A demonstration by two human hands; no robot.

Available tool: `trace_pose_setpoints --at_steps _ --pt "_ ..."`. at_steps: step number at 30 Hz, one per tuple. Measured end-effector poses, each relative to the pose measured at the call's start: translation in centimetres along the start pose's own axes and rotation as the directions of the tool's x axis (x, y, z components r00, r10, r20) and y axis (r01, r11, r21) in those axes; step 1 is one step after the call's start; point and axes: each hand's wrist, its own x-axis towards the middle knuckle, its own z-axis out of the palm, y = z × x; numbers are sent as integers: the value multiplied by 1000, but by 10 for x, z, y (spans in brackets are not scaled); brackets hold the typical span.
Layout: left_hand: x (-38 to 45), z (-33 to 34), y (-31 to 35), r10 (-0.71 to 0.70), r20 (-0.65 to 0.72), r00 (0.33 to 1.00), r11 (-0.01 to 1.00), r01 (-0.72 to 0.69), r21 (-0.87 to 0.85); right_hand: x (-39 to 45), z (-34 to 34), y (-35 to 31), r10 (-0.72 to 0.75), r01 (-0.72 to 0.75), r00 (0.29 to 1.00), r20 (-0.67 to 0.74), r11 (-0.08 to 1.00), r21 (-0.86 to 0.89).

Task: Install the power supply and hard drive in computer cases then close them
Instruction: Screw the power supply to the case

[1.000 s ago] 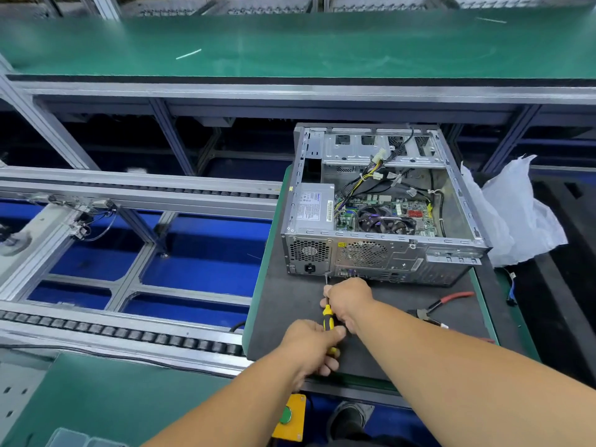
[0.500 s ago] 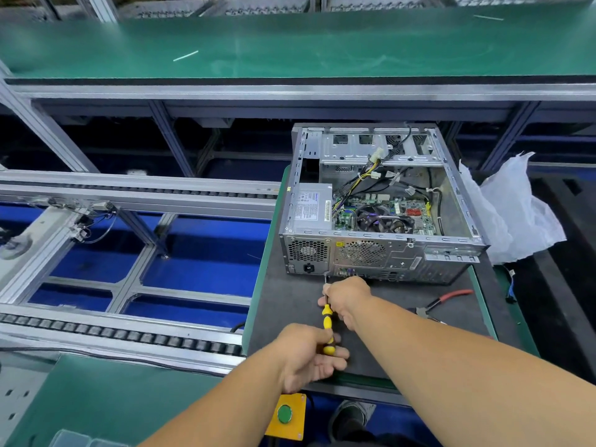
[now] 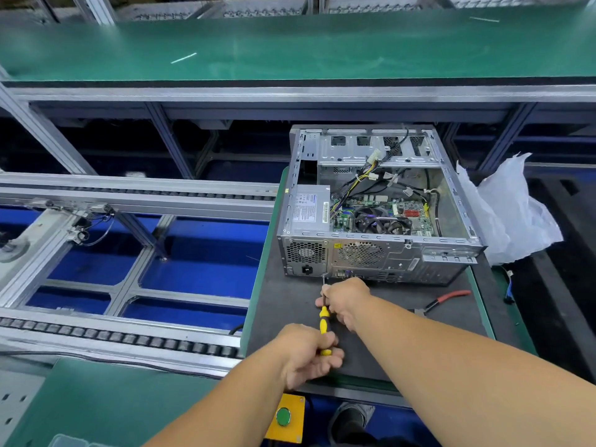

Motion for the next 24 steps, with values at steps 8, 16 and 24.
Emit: trace_pose_setpoints --at_steps 8,16,24 --pt "1 -3 -1 129 -59 990 989 -124 78 6 0 -1 18 -18 1000 0 999 -29" --pt "5 7 -2 80 -167 983 985 -52 166 11 1 4 8 -8 1000 -17 1000 8" --pt "3 -1 0 22 -32 999 999 -23 -37 11 1 4 50 -49 999 -6 995 82"
